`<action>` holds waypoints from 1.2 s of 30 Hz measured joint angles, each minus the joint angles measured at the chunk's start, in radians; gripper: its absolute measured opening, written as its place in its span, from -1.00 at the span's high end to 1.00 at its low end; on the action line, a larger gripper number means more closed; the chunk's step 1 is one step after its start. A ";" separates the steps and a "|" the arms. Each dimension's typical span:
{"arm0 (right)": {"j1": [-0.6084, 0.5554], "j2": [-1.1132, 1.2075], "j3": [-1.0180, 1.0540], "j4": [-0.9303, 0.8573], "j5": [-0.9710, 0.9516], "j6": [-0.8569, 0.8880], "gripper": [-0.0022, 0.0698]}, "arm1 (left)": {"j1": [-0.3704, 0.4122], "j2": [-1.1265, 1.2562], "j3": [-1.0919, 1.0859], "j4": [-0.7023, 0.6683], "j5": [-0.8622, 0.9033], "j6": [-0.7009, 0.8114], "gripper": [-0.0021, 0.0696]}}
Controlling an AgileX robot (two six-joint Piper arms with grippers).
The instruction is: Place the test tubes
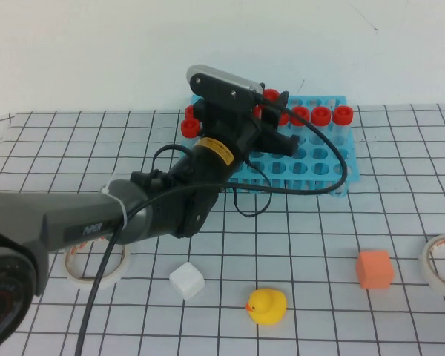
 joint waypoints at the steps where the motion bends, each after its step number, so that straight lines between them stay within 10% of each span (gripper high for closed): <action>1: 0.000 0.000 0.000 0.000 0.000 0.000 0.94 | 0.000 0.002 -0.001 0.004 0.000 0.007 0.21; 36: 0.000 0.000 0.000 0.000 0.002 0.000 0.94 | 0.029 0.033 -0.015 0.005 0.039 -0.024 0.21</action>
